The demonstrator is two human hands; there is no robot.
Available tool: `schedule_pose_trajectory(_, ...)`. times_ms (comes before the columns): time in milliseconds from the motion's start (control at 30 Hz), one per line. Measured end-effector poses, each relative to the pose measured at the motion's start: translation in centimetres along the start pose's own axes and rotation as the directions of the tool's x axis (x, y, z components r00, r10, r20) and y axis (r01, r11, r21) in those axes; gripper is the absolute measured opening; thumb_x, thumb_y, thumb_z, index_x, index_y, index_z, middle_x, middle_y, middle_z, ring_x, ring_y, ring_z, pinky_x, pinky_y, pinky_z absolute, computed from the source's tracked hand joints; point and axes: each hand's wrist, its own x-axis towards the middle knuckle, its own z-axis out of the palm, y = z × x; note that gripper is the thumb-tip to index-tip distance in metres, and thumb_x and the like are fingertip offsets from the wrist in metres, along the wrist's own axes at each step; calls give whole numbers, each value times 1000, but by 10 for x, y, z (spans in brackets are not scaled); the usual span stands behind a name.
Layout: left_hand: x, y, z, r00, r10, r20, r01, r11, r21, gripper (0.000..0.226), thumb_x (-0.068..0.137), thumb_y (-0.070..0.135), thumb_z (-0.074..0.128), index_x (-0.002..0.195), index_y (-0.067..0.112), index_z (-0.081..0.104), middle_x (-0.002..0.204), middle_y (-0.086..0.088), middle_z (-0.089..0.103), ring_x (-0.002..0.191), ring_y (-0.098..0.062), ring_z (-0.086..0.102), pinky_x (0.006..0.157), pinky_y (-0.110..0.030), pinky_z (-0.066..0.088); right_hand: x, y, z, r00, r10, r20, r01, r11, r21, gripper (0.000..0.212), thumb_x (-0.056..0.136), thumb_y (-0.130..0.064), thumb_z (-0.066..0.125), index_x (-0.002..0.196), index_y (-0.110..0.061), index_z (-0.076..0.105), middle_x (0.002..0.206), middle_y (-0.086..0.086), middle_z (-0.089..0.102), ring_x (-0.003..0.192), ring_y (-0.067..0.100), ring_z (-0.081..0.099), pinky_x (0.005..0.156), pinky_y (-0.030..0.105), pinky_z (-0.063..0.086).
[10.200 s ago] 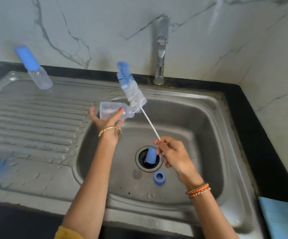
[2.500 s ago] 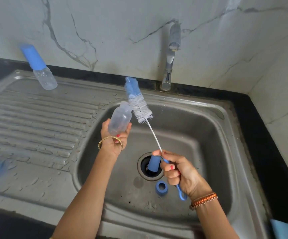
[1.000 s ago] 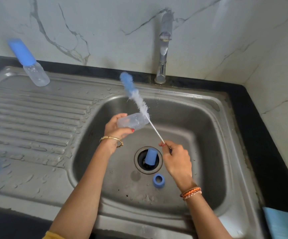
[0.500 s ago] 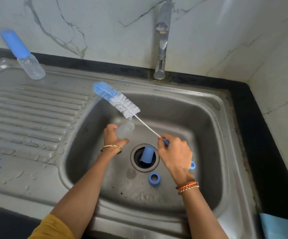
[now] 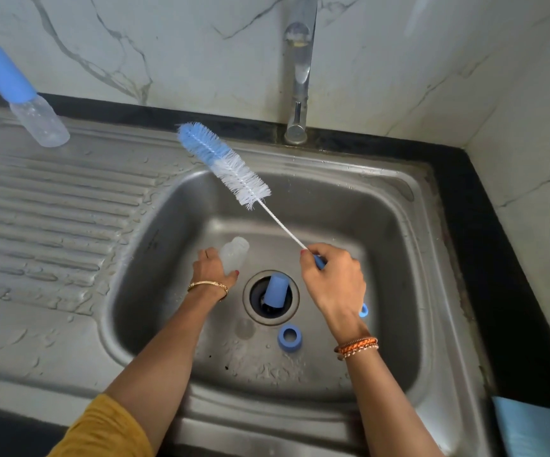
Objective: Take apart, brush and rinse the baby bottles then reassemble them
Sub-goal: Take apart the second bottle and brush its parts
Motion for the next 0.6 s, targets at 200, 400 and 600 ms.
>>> schedule_pose_trajectory(200,-6,-4,2,994,-68,91,54,987,149,75,78,22,71,133,3,24,137,-16,29,122,-36,38,96,-39,39,1,-2,-1,1000,22,-5,-22,998,63,20,88,-33,52,79,-24,68,61,-6,57,63,16,52,50,18,31)
schedule_pose_trajectory(400,-6,0,0,999,11,43,-20,977,210,96,69,42,78,138,7,22,139,-12,29,127,-32,32,102,-39,37,3,1,-2,999,51,-7,-50,995,86,21,89,-32,52,77,-24,67,59,-8,54,62,15,52,49,19,30)
schedule_pose_trajectory(600,-13,19,-9,933,361,-11,-337,881,331,53,81,40,66,126,18,48,132,-3,36,122,-22,32,95,-30,36,5,3,-3,999,44,-7,-43,994,99,21,89,-32,52,75,-23,66,59,-7,53,63,17,52,50,22,31)
